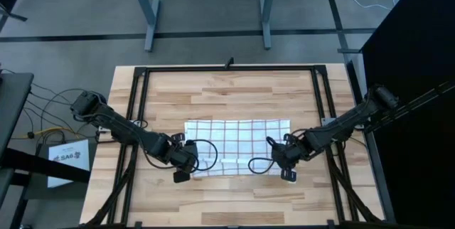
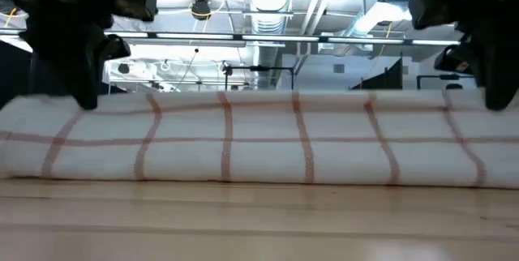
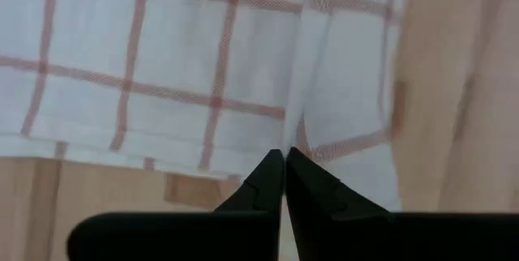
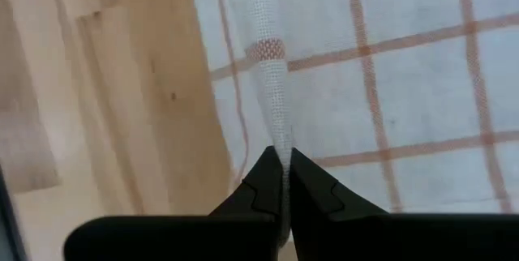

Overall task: Roll towel
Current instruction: Fold the white towel

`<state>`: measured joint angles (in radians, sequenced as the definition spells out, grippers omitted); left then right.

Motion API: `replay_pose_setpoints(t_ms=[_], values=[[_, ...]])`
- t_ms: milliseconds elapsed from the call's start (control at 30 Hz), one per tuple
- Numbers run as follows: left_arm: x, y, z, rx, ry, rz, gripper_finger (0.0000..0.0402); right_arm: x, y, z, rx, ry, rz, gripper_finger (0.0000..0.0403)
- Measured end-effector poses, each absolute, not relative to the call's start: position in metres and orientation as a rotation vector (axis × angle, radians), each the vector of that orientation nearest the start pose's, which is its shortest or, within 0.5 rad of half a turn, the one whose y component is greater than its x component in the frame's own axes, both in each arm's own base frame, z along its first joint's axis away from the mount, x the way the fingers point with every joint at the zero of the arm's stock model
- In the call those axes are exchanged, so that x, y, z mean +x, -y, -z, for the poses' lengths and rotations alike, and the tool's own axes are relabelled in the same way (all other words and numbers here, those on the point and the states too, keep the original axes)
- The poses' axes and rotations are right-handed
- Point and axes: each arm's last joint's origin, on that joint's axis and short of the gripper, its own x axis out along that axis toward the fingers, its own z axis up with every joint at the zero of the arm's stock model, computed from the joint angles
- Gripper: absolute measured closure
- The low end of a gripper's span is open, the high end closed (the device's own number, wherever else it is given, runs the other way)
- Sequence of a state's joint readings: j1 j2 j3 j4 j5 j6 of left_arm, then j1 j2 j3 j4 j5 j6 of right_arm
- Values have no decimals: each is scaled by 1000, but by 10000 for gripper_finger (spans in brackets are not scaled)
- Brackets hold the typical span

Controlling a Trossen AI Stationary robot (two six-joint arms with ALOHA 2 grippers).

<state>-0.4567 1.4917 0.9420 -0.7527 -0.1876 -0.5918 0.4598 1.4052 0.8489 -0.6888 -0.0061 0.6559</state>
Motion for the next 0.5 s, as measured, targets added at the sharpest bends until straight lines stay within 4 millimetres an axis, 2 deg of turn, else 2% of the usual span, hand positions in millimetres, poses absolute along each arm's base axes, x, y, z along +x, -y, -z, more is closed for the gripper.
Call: replay_pose_setpoints(t_ms=[233, 500], values=[[239, 95, -178, -100, -1255, -161, 401, 222, -83, -169, 318, -1302, 9, 403], [237, 86, -163, -107, -1244, -155, 402, 216, -67, -145, 370, -1297, -2, 403]])
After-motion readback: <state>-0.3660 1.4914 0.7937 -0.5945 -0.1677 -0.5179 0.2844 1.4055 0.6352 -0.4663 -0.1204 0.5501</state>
